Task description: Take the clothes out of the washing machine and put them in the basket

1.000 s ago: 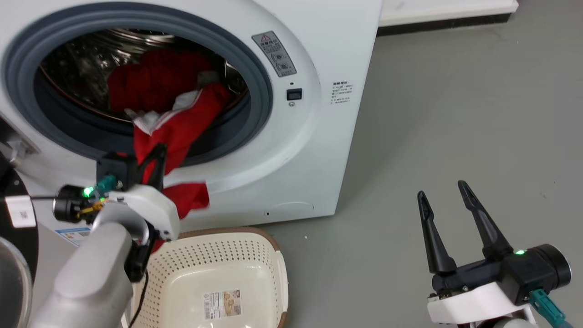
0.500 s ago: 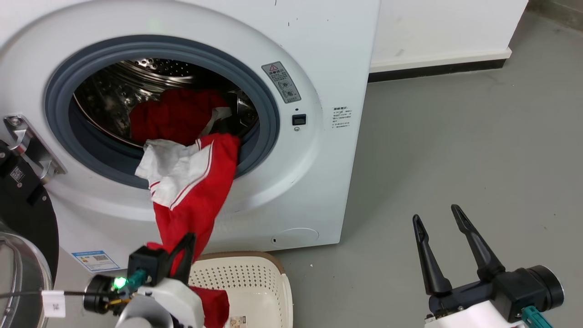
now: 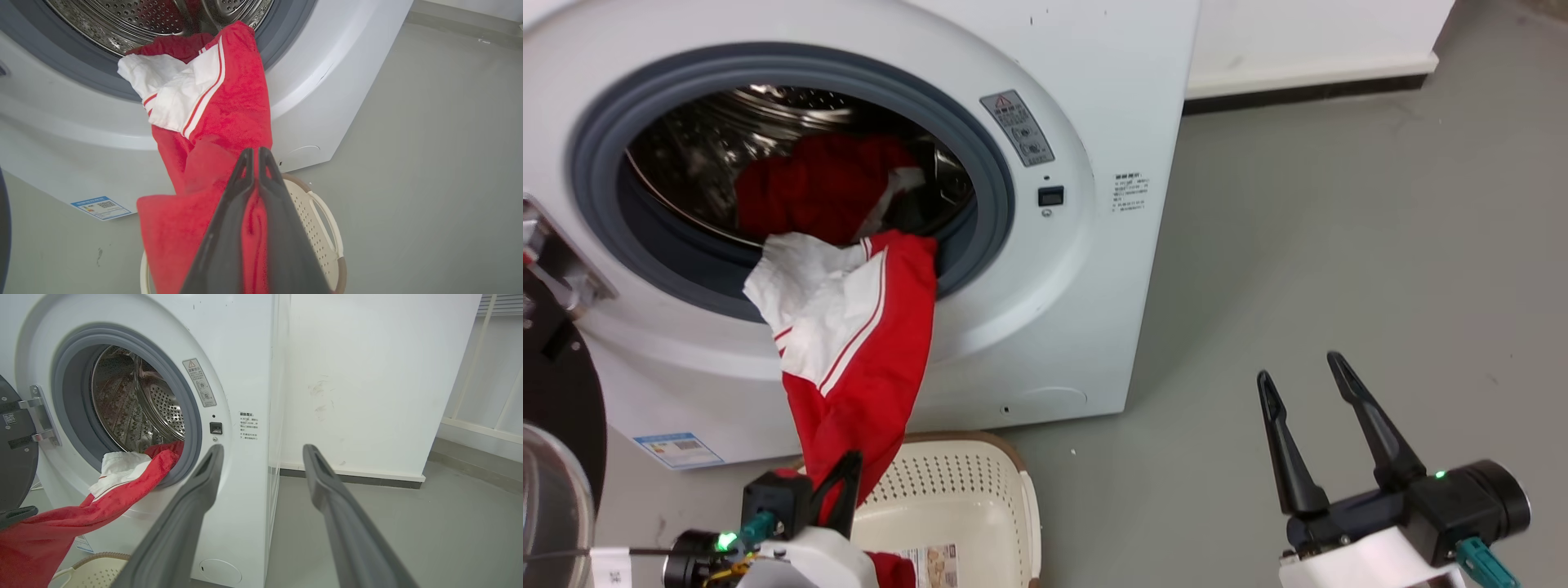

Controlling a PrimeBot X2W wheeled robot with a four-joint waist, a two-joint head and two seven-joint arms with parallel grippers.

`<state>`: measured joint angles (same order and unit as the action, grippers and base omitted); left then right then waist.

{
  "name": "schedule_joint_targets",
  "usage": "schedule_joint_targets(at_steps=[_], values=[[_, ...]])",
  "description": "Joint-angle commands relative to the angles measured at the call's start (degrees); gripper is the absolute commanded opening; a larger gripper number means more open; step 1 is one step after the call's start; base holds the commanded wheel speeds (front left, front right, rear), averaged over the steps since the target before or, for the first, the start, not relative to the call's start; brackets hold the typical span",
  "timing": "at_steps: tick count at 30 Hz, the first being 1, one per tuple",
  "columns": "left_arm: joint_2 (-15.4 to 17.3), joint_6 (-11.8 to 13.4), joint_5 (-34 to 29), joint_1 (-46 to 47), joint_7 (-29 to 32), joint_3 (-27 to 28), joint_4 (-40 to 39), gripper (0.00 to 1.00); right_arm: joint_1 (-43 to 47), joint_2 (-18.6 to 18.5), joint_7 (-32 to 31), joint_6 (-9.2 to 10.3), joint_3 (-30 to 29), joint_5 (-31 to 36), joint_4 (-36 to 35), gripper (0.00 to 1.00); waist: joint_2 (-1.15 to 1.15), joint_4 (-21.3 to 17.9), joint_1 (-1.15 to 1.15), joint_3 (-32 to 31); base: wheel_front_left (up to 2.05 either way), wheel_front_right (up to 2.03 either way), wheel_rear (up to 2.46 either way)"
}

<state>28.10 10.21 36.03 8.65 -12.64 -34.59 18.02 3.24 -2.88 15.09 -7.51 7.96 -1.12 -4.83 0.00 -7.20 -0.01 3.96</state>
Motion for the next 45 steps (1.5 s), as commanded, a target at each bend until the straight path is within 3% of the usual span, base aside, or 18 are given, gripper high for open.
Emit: schedule_joint_targets(at_steps=[1, 16, 26, 36, 45], values=[[-0.2, -0.3, -0.1, 1.4, -0.3, 0.1, 0.7, 0.00, -1.4, 0.0, 0.1, 0.04, 0.2, 0.0, -0.2, 1.00, 0.00, -0.5, 0.01, 1.5, 0.00, 0.00, 0.00], [-3.8, -7.4, 0.5, 16.2, -1.6, 1.1, 22.3, 0.00, -11.1, 0.0, 0.1, 0.04, 0.9, -0.5, -2.1, 1.00, 0.00, -4.4, 0.01, 17.9, 0.00, 0.00, 0.00], [-6.7, -11.5, -0.2, 26.3, -2.1, 0.7, 37.2, 0.00, -14.7, 0.0, 0.1, 0.04, 0.4, -1.6, -3.2, 1.00, 0.00, -5.2, 0.01, 24.8, 0.00, 0.00, 0.00], [-8.6, -14.0, -0.9, 33.6, -2.4, -0.3, 48.0, 0.00, -17.8, 0.0, 0.1, 0.04, 0.2, -1.8, -3.6, 1.00, 0.00, -5.2, 0.01, 28.8, 0.00, 0.00, 0.00], [-10.1, -14.6, -0.4, 36.5, -2.3, -0.7, 53.5, 0.00, -18.9, 0.0, 0.1, 0.04, 0.4, -1.9, -3.5, 1.00, 0.00, -5.2, 0.01, 29.9, 0.00, 0.00, 0.00]])
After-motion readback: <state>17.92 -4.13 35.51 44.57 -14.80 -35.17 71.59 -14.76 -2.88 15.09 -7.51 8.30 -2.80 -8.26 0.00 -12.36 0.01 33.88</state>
